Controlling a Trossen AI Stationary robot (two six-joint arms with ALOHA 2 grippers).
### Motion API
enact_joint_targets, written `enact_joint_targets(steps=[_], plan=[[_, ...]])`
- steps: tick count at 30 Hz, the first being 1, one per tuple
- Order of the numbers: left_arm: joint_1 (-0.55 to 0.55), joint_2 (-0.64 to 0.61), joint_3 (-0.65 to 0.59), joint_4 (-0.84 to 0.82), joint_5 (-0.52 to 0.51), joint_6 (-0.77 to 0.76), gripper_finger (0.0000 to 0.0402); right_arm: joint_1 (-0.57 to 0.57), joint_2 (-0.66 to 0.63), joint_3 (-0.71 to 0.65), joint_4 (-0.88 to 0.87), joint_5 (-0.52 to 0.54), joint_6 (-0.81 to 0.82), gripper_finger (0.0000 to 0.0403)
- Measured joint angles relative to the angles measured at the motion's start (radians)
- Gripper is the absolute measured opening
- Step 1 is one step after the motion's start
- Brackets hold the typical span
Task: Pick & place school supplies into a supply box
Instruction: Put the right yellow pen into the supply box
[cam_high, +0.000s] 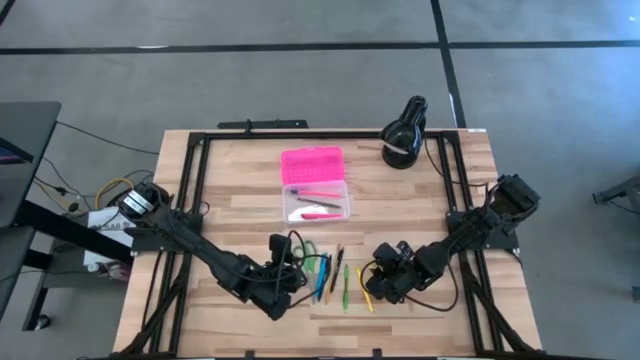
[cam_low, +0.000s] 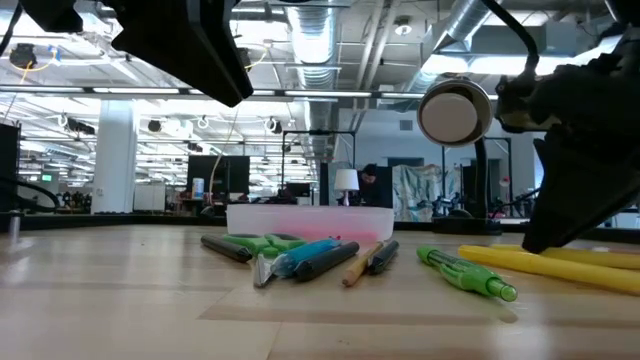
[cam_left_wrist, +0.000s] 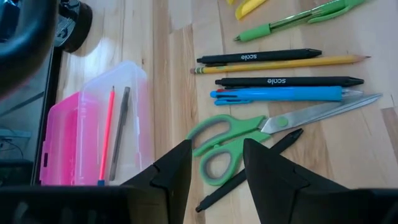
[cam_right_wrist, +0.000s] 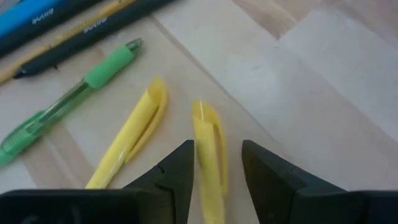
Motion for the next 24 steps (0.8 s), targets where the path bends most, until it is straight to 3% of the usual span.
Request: enact_joint_targets(steps=[15, 24], plan=[[0.0, 0.0, 0.0, -0.005, 0.0, 0.0, 0.0139, 0.001, -0.005, 0.004, -0.012, -0.11, -0.151, 0.0127], [0.0, 0.0, 0.0, -0.012, 0.0, 0.0, 0.0139, 0.01, -0.008, 0.114, -0.284, -0.173, -0.166, 0.0127]])
